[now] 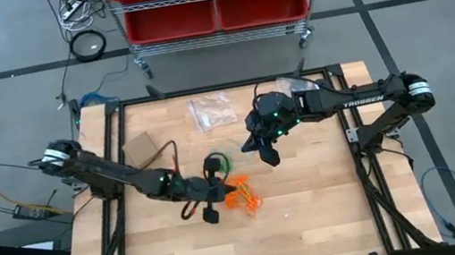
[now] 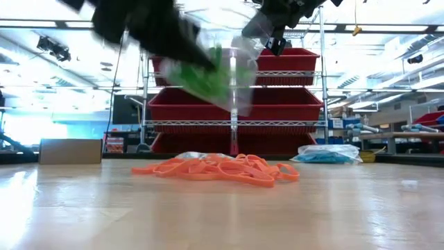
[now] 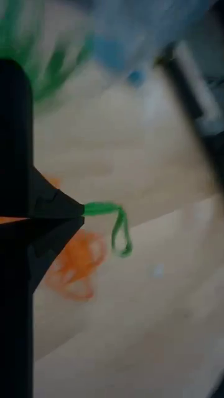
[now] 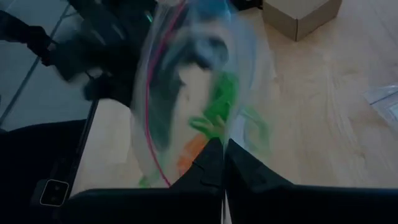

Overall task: Sort rubber bands
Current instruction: Put the green rubber band into the transparent zip bag

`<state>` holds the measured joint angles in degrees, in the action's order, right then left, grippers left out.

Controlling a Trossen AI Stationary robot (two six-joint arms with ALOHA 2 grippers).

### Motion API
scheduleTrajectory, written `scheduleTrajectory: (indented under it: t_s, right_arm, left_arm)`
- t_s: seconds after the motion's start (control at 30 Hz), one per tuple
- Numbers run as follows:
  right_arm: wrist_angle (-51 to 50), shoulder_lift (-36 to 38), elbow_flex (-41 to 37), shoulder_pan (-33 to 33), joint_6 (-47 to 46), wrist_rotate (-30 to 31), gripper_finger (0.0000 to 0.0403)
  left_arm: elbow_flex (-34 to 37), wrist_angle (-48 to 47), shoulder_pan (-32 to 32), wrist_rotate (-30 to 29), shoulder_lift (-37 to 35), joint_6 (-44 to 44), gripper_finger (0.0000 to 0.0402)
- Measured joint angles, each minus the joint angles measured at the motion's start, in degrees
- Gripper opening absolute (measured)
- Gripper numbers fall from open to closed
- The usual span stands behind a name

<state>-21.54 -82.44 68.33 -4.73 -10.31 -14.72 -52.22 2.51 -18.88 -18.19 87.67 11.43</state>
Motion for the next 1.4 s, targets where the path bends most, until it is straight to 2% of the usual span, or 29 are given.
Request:
scheduleTrajectory:
  t_s: [0.13, 0.33, 0.47, 0.57, 0.73, 0.87, 1.23, 1.4]
  right_arm:
    - [-0.10, 0.00, -0.01, 0.00, 0.00, 0.00, 0.0000]
    - [-0.06, -0.01, -0.01, 0.00, -0.04, 0.00, 0.0000]
    - [-0.03, 0.00, -0.02, 0.00, -0.13, 0.00, 0.0000]
    - [-0.03, -0.02, 0.00, 0.00, -0.15, 0.02, 0.0000]
    - [0.05, 0.00, 0.00, 0.00, -0.72, 0.02, 0.0000]
    - [0.70, 0.00, 0.00, 0.00, -1.51, 0.02, 0.0000]
    - [1.22, 0.00, -0.01, 0.00, -1.75, 0.02, 0.0000]
    - [1.27, 0.00, 0.00, -0.02, -1.75, 0.02, 0.0000]
  left_arm:
    - [-6.77, -4.69, -1.33, -2.30, -2.81, 5.02, 0.0000]
    - [-18.23, -14.76, -2.78, -8.11, -2.76, 10.54, 0.0000]
    - [-22.99, -18.59, -3.09, -11.29, -2.74, 11.68, 0.0000]
    - [-25.50, -22.70, -3.02, -16.24, -2.74, 12.54, 0.0000]
    - [-26.30, -26.60, -1.59, -19.04, -2.68, 12.58, 0.0000]
    - [-26.36, -31.40, -0.34, -23.55, -1.00, 12.61, 0.0000]
    - [-26.34, -33.36, 0.06, -23.93, 3.90, 14.02, 0.0002]
    - [-26.43, -33.15, -0.54, -23.98, 3.88, 14.01, 0.0027]
